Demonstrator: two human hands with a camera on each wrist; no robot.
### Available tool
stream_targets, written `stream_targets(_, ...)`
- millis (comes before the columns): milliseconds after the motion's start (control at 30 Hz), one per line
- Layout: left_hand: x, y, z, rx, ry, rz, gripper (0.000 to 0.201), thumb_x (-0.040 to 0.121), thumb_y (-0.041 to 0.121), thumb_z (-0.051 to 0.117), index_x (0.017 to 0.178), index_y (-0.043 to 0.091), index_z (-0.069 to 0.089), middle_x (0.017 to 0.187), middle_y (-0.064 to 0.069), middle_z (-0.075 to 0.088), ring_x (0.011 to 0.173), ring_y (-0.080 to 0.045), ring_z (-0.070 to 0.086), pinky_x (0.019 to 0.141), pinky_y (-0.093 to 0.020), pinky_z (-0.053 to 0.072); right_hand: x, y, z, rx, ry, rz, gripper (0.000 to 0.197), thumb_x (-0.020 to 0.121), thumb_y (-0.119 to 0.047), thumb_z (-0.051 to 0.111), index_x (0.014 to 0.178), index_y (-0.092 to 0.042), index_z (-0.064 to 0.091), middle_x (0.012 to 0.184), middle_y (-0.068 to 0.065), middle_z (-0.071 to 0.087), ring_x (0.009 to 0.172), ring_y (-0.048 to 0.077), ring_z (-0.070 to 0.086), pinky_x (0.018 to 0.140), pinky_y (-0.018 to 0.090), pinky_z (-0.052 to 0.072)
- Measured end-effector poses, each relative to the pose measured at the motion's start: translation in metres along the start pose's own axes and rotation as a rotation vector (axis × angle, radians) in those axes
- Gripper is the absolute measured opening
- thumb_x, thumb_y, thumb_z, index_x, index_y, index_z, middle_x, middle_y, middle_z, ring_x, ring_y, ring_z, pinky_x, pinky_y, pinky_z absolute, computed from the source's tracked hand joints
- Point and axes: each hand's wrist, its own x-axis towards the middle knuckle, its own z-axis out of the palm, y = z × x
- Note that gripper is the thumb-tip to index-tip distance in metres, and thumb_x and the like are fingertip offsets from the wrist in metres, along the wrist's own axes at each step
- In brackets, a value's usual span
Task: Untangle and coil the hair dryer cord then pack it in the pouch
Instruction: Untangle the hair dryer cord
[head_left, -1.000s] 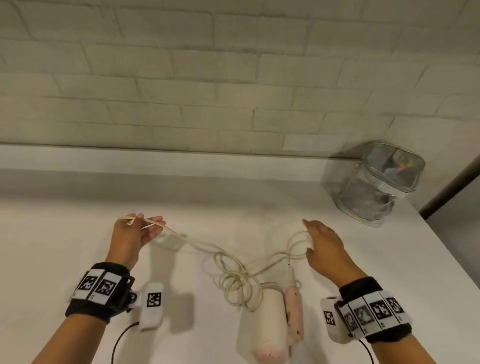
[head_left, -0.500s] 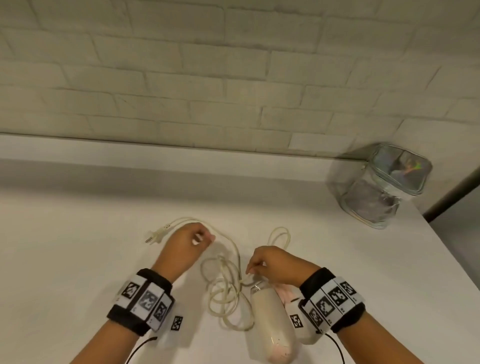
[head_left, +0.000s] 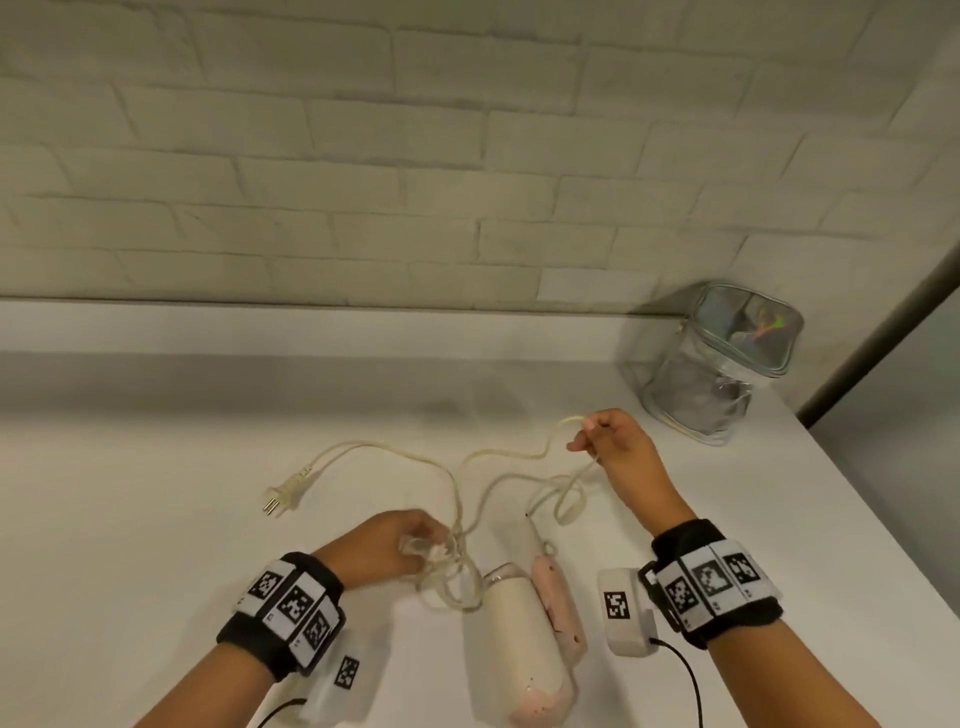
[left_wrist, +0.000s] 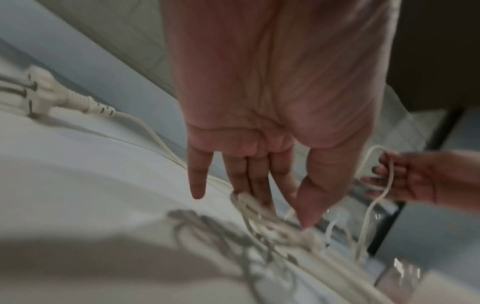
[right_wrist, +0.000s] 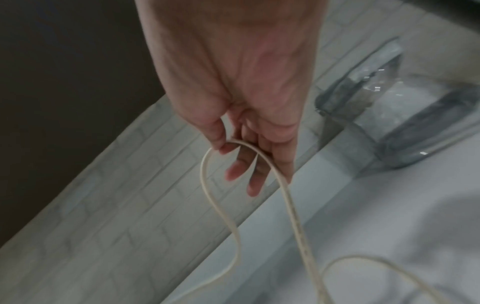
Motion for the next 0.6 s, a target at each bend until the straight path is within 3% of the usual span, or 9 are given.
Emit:
stream_targets(67,-0.007,-0.009,0.003,0.261,0.006,0.048,0.031,0.064,0.014,0.066,0.074,0.043,0.061,0.094,0.011,0.061,0.09,0.002,0.055,0.084,-0.013,0.039,0.008,0.011,-0.011,-0.016,0.077,0.063,0.013,0.093,-0.017,0.049,0.081,-0.015,0.053,0.078,0.01,0.067,0.069,0.012,0.058,0.073,0.029,0.043)
stream_targets(200,-0.014,-0.023,0.009,0.372,0.056,0.097,0.036,0.067,0.022,0.072,0.098,0.023,0.056,0.096,0.016,0.051,0.094,-0.001,0.046,0.08,-0.005,0.031,0.019,0.03,-0.033,-0.194,0.182,0.168,0.016,0.091,-0.017,0.05,0.088,-0.003,0.057,0.069,0.006,0.062,0.07,0.024,0.059,0.07,0.032,0.039)
stream_targets(267,-0.013,-0.029,0.006,0.4,0.128,0.099,0.03,0.072,0.021,0.072,0.101,0.019,0.062,0.089,0.017,0.053,0.09,-0.004,0.048,0.08,-0.01,0.033,0.022,0.041,-0.048,-0.312,0.188,0.249,0.02,0.091,-0.021,0.052,0.093,-0.002,0.059,0.083,0.012,0.062,0.087,0.033,0.059,0.076,0.033,0.039)
stream_targets(367,-0.014,-0.021,0.001,0.31,0.247,0.114,0.015,0.087,0.019,0.058,0.099,0.018,0.068,0.086,0.017,0.055,0.084,0.0,0.05,0.082,-0.021,0.038,0.022,0.048,-0.06,-0.634,0.085,0.391,0.028,0.089,-0.022,0.053,0.114,-0.011,0.057,0.121,0.018,0.056,0.113,0.039,0.048,0.095,0.043,0.038)
stream_targets(433,-0.017,-0.001,-0.007,0.131,0.354,0.1,0.016,0.091,0.018,0.053,0.092,0.018,0.068,0.087,0.005,0.064,0.084,-0.007,0.059,0.08,-0.022,0.042,0.015,0.035,-0.051,-0.765,0.126,0.266,0.039,0.085,-0.008,0.052,0.123,-0.015,0.053,0.131,0.019,0.047,0.117,0.04,0.042,0.098,0.048,0.035)
stream_targets(500,-0.019,0.022,-0.016,-0.097,0.43,0.097,0.019,0.093,0.018,0.049,0.084,0.016,0.066,0.079,-0.001,0.065,0.079,-0.01,0.062,0.079,-0.02,0.046,0.001,0.01,-0.03,-0.7,0.19,-0.055,0.043,0.081,0.003,0.053,0.12,-0.012,0.055,0.126,0.018,0.049,0.115,0.039,0.043,0.097,0.048,0.037)
stream_targets(533,-0.021,0.033,-0.019,-0.211,0.448,0.106,0.021,0.093,0.016,0.047,0.083,0.015,0.066,0.073,-0.001,0.063,0.076,-0.011,0.063,0.079,-0.019,0.05,-0.009,-0.002,-0.016,-0.596,0.153,-0.208,0.038,0.081,0.004,0.055,0.114,-0.014,0.058,0.119,0.012,0.053,0.11,0.034,0.048,0.094,0.046,0.041)
stream_targets(600,-0.025,0.052,-0.025,-0.376,0.467,0.13,0.023,0.094,0.012,0.046,0.082,0.011,0.065,0.063,0.001,0.061,0.069,-0.012,0.065,0.075,-0.022,0.055,-0.033,-0.024,0.013,-0.388,-0.082,-0.352,0.027,0.083,-0.01,0.062,0.104,-0.025,0.059,0.109,-0.007,0.055,0.098,0.017,0.055,0.085,0.029,0.045)
